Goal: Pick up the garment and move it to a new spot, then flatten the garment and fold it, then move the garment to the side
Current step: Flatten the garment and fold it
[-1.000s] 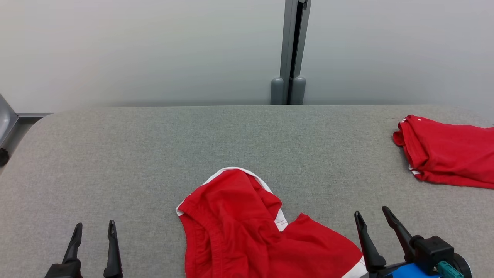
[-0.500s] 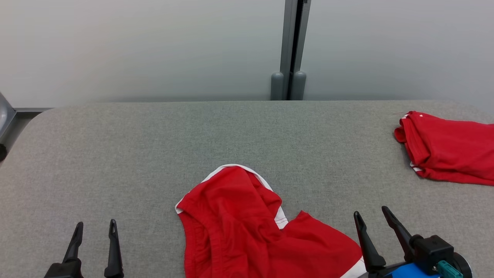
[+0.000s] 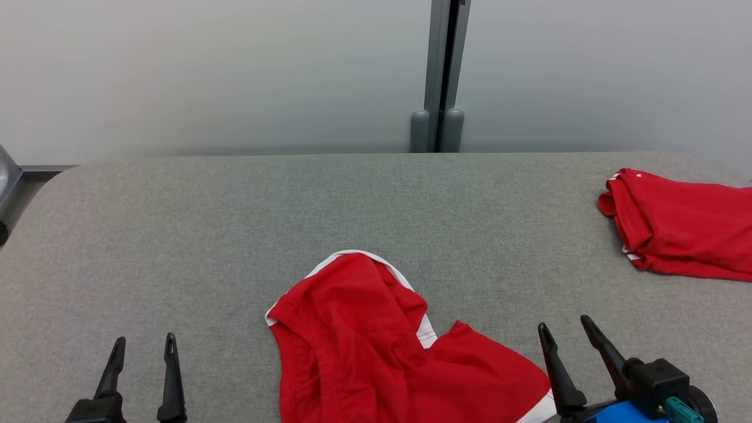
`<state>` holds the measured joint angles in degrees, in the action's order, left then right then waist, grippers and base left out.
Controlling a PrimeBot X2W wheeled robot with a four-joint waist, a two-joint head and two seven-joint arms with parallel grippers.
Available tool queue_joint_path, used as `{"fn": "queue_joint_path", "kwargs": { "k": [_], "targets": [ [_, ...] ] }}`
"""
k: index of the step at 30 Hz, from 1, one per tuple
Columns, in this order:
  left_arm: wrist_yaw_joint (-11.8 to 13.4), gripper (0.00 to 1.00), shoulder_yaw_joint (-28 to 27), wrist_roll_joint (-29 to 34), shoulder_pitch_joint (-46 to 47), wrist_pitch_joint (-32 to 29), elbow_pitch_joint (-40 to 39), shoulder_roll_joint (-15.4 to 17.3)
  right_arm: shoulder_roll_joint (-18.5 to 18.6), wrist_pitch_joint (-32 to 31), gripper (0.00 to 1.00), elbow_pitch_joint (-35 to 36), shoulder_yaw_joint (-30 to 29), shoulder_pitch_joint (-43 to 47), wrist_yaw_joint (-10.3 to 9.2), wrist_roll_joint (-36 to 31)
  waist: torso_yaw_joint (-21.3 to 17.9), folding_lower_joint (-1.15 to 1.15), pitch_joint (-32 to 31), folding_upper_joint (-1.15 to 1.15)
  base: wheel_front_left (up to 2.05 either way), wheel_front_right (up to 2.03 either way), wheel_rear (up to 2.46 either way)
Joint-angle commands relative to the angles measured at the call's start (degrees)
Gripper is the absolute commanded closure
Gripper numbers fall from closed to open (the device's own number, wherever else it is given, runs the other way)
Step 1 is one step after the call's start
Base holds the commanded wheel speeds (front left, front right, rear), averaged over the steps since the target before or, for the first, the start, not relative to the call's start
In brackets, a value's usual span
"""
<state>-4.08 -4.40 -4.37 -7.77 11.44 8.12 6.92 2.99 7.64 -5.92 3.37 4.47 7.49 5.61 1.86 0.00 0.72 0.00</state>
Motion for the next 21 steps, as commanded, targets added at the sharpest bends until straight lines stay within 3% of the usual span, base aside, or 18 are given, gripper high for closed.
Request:
{"fn": "queue_joint_path", "kwargs": {
  "k": [1, 10, 14, 21],
  "targets": [
    [0.0, 0.00, 0.3, -0.1, 1.0, 0.3, 0.2, 0.4, -0.1, 0.2, 0.00, -0.1, -0.1, 0.3, 0.01, -0.1, 0.0, 0.00, 0.0, 0.00, 0.00, 0.00, 0.00],
    [-1.6, 0.00, 3.8, -0.9, 1.0, 0.0, 1.1, 0.4, -0.1, -0.9, 0.00, -2.9, -1.6, 0.0, 0.01, 0.2, -0.1, 0.00, 0.2, 0.00, 0.00, 0.00, 0.00],
    [-2.4, 0.00, 8.1, 0.1, 1.0, -0.6, 1.4, 0.2, -0.1, -0.4, 0.00, -5.6, -2.8, -1.0, 0.01, -0.2, -0.1, 0.00, 0.5, 0.00, 0.00, 0.00, 0.00],
    [-3.4, 0.00, 19.7, 1.3, 1.1, -1.7, 4.3, 3.7, 0.3, 0.2, 0.00, -11.1, -2.9, -3.0, 0.01, -1.0, -0.1, 0.00, 1.6, 0.00, 0.00, 0.00, 0.00]
  ]
}}
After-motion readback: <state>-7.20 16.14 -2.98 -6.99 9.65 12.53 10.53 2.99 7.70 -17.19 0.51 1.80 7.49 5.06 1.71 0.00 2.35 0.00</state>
